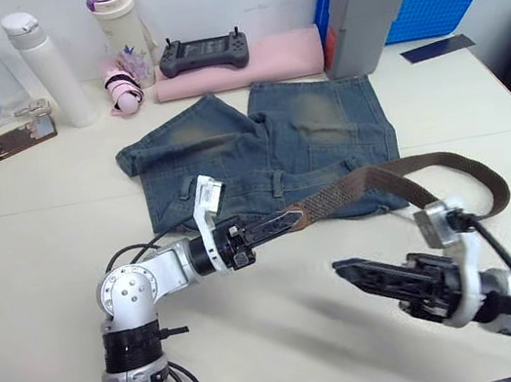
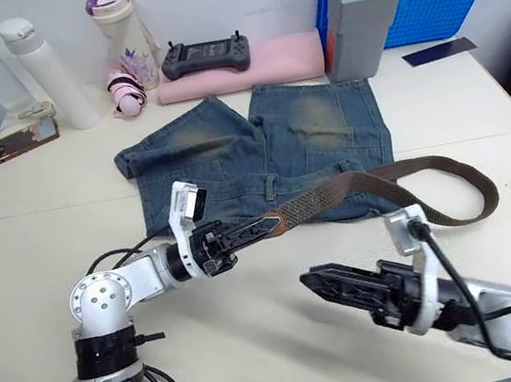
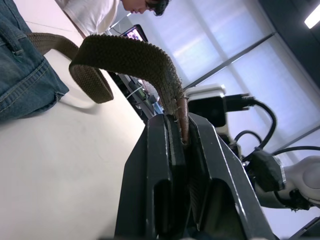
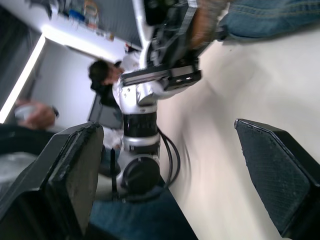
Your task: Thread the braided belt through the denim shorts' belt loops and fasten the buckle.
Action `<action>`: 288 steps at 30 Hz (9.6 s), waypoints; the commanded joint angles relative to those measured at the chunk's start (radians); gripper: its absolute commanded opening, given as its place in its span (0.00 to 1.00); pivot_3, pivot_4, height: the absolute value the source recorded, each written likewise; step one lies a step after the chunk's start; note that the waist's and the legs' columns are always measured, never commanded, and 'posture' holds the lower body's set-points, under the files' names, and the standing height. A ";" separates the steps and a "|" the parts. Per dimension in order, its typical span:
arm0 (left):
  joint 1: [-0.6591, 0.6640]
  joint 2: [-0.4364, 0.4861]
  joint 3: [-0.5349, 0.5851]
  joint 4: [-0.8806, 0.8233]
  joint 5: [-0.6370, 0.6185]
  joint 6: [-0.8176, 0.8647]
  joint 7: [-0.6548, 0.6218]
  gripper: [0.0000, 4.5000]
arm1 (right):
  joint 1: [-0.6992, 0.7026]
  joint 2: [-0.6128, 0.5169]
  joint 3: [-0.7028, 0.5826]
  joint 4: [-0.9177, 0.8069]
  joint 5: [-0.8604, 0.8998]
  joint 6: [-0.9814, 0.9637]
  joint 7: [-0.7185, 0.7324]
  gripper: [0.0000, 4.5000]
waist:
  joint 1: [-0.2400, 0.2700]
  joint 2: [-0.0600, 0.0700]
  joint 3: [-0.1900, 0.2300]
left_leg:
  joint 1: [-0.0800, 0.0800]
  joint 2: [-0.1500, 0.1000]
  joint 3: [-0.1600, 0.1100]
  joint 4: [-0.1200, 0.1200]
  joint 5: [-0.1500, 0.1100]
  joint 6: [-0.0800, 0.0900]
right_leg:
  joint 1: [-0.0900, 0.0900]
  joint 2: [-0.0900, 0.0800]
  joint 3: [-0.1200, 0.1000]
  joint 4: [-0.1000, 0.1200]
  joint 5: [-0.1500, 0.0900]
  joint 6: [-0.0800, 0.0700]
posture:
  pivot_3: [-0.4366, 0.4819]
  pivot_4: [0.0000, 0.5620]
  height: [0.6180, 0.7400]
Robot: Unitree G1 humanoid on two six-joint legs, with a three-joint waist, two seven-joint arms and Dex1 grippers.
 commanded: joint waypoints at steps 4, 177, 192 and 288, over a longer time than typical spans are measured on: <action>0.010 0.013 0.009 -0.035 -0.072 0.011 0.029 0.00 | -0.118 0.223 -0.015 0.056 0.035 -0.229 -0.163 0.99 | -0.003 0.001 0.000 | 0.000 0.000 0.000 0.000 0.000 0.000 | -0.001 0.000 0.001 0.000 0.000 0.000 | 0.48 0.27 1.00; -0.189 0.254 -0.544 0.269 1.131 -1.677 -0.464 0.00 | 0.181 -0.103 -0.206 -0.269 -0.565 -0.097 -0.088 0.99 | 0.000 0.012 -0.003 | 0.002 -0.001 0.013 -0.007 0.000 0.000 | -0.003 0.000 0.005 -0.003 0.001 0.003 | 0.48 0.27 1.00; -0.201 0.128 -0.567 0.250 1.120 -1.543 -0.431 0.00 | 0.067 -0.358 0.514 -0.156 -2.028 -0.511 0.163 0.99 | 0.024 0.007 -0.003 | -0.002 -0.001 0.012 0.000 -0.001 0.002 | -0.003 0.001 0.001 -0.004 0.002 0.003 | 0.48 0.27 1.00; 0.095 0.335 -0.385 -0.079 0.791 -1.323 -0.412 0.64 | -0.001 0.189 -0.322 0.223 -0.206 -0.207 -0.294 0.00 | 0.002 0.013 -0.004 | 0.001 -0.001 0.006 0.000 -0.002 0.004 | -0.002 0.001 0.007 -0.003 0.003 0.006 | 0.48 0.27 1.00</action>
